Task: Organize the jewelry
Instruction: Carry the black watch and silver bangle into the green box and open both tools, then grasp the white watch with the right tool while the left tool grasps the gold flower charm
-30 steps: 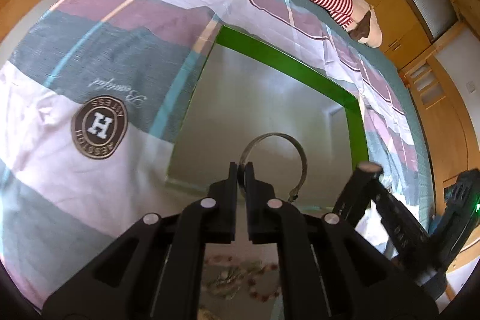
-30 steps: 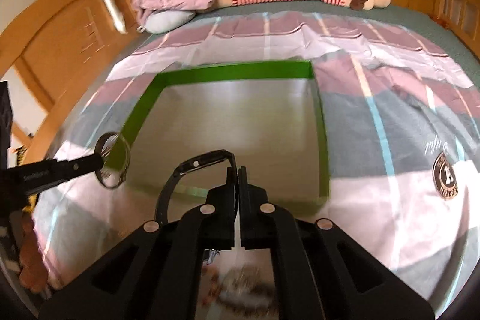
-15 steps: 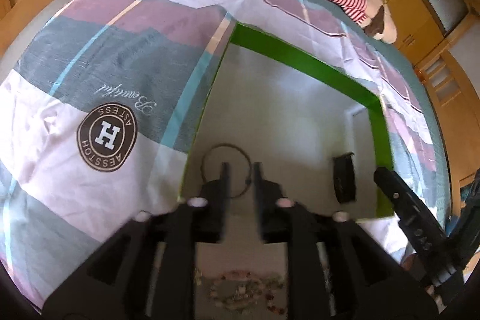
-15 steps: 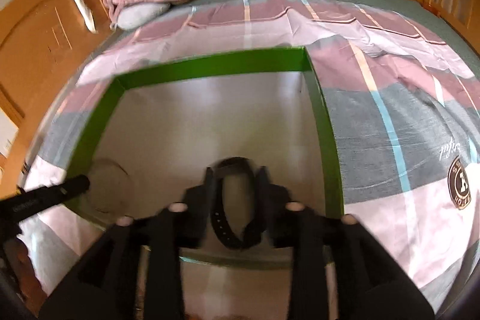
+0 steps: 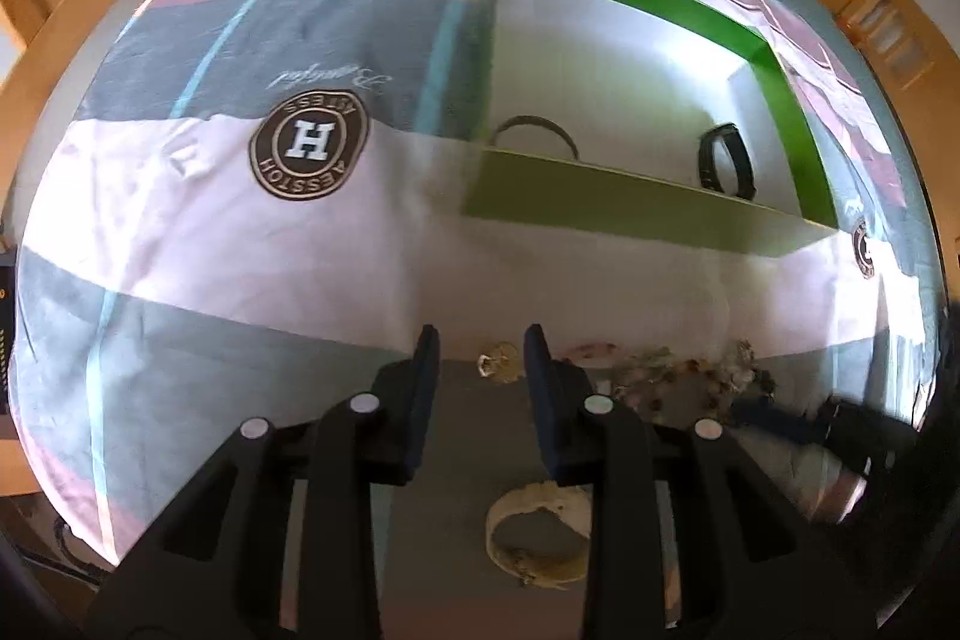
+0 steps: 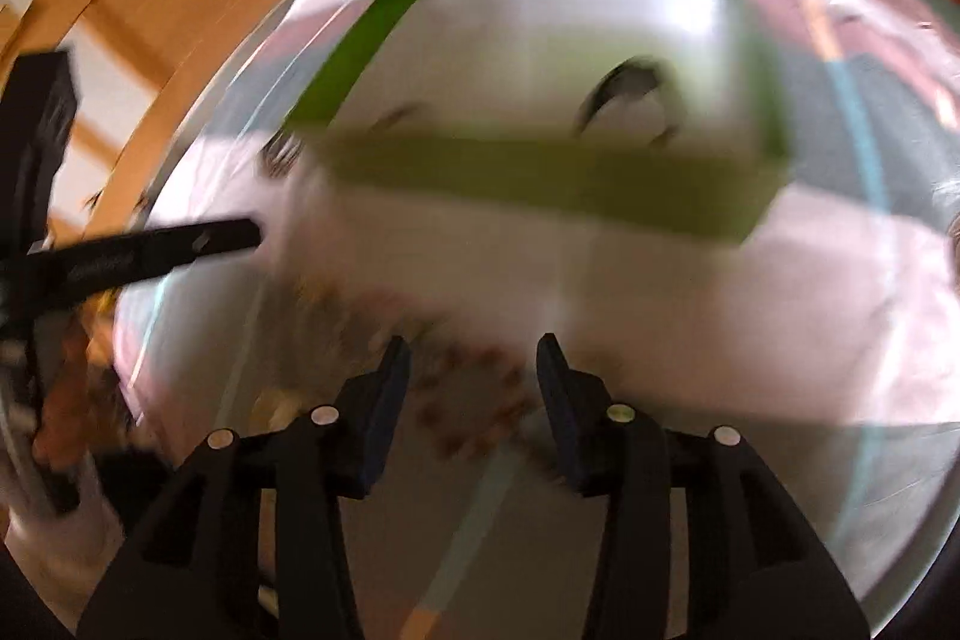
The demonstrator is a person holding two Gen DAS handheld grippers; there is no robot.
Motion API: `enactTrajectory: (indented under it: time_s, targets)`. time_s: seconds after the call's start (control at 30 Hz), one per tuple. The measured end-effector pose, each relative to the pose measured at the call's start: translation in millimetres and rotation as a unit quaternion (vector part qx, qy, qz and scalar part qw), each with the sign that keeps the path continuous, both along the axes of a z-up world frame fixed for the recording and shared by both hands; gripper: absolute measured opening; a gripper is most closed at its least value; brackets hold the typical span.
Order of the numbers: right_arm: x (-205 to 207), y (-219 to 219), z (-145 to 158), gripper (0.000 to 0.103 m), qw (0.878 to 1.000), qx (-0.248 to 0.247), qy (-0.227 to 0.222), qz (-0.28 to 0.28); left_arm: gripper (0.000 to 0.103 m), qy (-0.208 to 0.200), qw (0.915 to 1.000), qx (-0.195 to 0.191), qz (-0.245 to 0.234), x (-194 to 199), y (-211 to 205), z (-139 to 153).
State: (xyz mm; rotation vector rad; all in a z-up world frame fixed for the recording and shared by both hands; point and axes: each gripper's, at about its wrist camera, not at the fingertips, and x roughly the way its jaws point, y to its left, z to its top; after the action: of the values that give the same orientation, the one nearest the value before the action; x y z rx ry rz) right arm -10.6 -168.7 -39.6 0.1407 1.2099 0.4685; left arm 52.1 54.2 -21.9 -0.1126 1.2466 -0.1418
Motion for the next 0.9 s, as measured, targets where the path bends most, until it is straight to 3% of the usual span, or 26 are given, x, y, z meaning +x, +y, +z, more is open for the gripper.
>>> enactTrajectory:
  time_s: [0.1, 0.2, 0.33, 0.37, 0.4, 0.5, 0.6, 0.8, 0.9]
  targets:
    - [-14, 37, 3, 0.045, 0.998, 0.016, -0.002, 0.068, 0.029, -0.008, 0.9999, -0.008, 0.008, 0, 3, 1]
    - [-25, 59, -6, 0.045, 0.994, 0.03, 0.019, 0.1, 0.029, -0.014, 0.9998, -0.01, 0.011, -1, 1, 2]
    - [-37, 83, -27, 0.045, 0.992, -0.01, 0.03, 0.126, 0.029, -0.019, 0.9998, -0.005, 0.008, -2, -8, 2]
    - [-38, 85, -29, 0.041, 0.992, -0.017, 0.029, 0.126, 0.029, -0.018, 0.9998, -0.004, 0.007, -3, -9, 1]
    - [-38, 87, -31, 0.028, 0.991, -0.03, 0.027, 0.124, 0.029, -0.015, 0.9999, -0.004, 0.007, -2, -9, -1]
    - [-34, 83, -34, 0.019, 0.991, -0.054, 0.031, 0.116, 0.029, -0.006, 0.9999, -0.01, 0.011, 0, -4, -4]
    - [-29, 70, -28, 0.019, 0.992, -0.069, 0.033, 0.097, 0.03, 0.007, 0.9998, -0.014, 0.007, 2, -2, -10]
    - [-7, 13, -5, 0.019, 0.997, -0.081, 0.019, -0.001, 0.03, 0.036, 0.9993, 0.0, -0.01, 4, -15, -30]
    - [3, -8, -5, 0.019, 0.995, -0.082, 0.017, -0.046, 0.035, 0.041, 0.999, 0.01, -0.012, 6, -22, -39]
